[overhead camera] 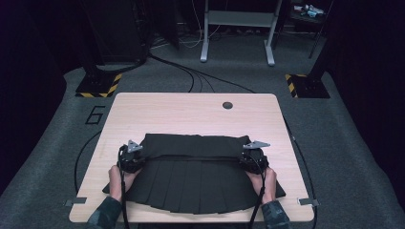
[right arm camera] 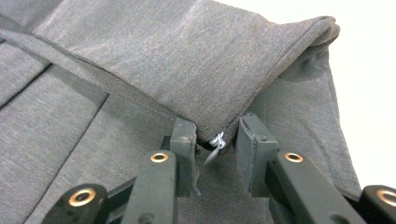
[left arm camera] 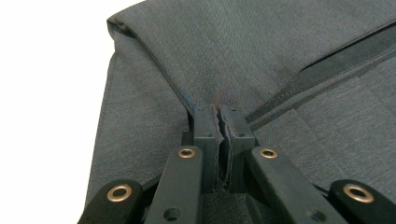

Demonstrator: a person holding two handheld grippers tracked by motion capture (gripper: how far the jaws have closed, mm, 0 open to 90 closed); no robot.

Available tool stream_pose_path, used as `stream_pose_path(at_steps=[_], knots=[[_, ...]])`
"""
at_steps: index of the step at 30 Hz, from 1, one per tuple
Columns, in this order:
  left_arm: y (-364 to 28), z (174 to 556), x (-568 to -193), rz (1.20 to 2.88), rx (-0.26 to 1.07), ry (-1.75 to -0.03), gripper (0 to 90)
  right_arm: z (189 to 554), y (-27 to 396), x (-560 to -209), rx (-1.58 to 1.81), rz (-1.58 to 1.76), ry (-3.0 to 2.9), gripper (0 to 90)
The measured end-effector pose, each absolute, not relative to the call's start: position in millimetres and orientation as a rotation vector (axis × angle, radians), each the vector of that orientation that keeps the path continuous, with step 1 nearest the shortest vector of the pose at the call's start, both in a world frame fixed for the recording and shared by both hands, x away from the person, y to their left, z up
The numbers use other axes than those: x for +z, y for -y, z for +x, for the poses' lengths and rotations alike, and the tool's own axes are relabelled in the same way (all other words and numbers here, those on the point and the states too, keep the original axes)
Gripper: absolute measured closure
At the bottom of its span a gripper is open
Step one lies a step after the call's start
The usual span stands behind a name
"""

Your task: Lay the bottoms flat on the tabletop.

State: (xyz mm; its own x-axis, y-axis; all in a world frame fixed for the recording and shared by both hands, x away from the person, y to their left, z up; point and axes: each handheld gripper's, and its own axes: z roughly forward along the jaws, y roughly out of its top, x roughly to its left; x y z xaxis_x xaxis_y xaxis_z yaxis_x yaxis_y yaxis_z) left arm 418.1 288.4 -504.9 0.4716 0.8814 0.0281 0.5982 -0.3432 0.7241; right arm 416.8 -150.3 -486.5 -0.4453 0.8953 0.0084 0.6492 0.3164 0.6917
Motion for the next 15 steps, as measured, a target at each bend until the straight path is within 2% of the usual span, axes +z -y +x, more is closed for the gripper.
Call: stream_pose_path(at_steps=[15], knots=[[-291, 416, -493, 2.044, 0.565, -1.197, 86.7, 417, 153, -479, 0.916, 1.365, -2.198, 70.7]])
